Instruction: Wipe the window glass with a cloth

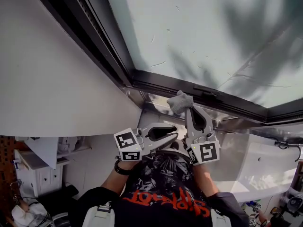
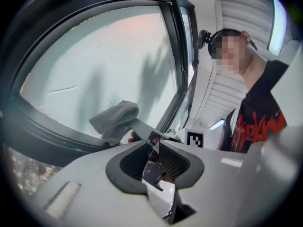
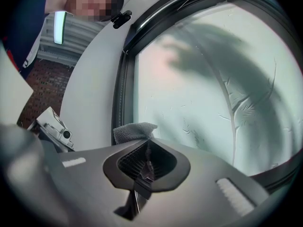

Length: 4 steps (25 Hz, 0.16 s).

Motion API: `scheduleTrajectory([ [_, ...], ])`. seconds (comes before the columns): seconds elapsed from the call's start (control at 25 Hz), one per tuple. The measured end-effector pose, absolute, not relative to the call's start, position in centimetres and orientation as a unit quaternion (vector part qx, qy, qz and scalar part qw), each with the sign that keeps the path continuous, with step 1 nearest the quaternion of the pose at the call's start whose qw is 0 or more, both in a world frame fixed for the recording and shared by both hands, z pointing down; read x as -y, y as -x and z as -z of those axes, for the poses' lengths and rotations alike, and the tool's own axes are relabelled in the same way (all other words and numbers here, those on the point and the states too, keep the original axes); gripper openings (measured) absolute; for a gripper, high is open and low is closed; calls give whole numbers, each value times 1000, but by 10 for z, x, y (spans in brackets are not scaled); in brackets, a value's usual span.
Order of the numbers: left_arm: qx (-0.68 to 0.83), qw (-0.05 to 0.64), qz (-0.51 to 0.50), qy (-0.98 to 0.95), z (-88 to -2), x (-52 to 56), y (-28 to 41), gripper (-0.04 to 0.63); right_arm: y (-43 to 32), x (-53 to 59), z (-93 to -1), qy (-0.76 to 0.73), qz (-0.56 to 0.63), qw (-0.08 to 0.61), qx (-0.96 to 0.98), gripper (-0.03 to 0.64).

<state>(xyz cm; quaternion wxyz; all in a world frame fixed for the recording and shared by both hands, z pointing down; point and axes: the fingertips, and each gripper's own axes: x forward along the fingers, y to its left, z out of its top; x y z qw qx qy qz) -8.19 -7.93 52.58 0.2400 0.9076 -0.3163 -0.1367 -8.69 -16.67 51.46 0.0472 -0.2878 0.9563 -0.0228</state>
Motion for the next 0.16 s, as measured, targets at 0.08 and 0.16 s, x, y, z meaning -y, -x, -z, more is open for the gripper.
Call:
scheduleTrajectory([
  [0.08, 287, 274, 189, -898, -518, 82, 78, 74, 88, 162, -512, 284, 17, 52, -957, 14],
  [0.16, 257, 314, 247, -880, -512, 87, 77, 99, 88, 157, -511, 280, 12, 54, -959, 14],
])
